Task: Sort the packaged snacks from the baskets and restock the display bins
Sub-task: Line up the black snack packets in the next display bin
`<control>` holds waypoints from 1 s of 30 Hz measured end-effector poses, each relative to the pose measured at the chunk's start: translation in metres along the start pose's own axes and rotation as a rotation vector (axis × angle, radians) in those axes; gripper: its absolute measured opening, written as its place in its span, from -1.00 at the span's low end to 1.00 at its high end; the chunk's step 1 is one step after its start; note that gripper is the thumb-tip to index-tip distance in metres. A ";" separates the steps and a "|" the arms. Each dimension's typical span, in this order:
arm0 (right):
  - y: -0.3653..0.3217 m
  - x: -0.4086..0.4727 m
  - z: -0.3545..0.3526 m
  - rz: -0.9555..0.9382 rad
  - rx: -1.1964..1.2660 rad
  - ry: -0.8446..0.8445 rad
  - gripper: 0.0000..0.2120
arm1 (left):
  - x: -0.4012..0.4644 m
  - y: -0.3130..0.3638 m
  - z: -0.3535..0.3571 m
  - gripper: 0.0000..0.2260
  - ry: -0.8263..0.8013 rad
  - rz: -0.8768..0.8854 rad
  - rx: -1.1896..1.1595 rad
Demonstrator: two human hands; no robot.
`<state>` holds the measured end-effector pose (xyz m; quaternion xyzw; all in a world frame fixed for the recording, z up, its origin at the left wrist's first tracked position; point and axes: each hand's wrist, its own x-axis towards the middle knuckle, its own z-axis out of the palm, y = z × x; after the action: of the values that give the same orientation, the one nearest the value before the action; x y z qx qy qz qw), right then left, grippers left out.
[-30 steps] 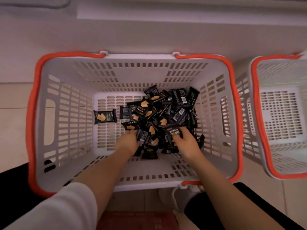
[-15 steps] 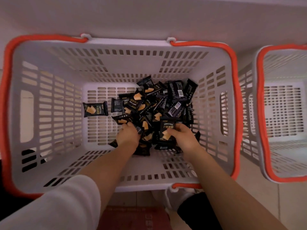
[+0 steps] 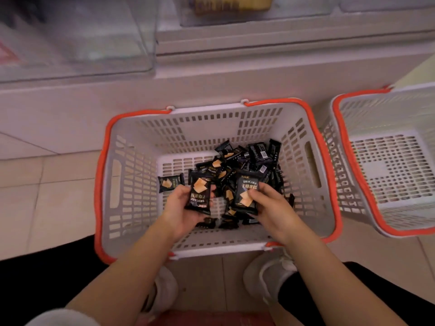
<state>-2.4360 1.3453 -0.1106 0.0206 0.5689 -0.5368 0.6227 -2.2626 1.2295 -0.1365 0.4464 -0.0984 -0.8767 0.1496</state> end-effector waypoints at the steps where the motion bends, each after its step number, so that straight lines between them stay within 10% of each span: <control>1: -0.001 -0.004 0.007 -0.017 0.076 -0.044 -0.87 | -0.006 0.001 0.000 -0.61 0.006 0.000 0.031; 5: 0.004 -0.015 0.037 -0.085 0.065 -0.118 -0.83 | -0.019 0.002 0.000 -0.65 0.120 0.044 0.308; 11: 0.013 -0.012 0.044 -0.461 -1.099 -0.113 -0.67 | -0.026 0.021 0.002 -0.86 0.205 0.060 0.876; 15: 0.016 -0.005 0.041 -0.596 -1.387 -0.168 -0.67 | -0.030 0.031 -0.007 -0.82 0.151 -0.097 0.984; 24: 0.037 0.012 0.070 -0.448 -1.167 -0.227 -0.74 | -0.036 0.042 -0.024 -0.42 0.060 -0.155 0.811; 30: 0.051 0.033 0.082 -0.123 -0.565 0.088 -0.76 | -0.017 0.031 -0.041 -0.38 0.059 -0.068 0.498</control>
<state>-2.3523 1.2933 -0.1358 -0.1653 0.7225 -0.3924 0.5448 -2.2139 1.2045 -0.1379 0.4980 -0.2916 -0.8166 0.0083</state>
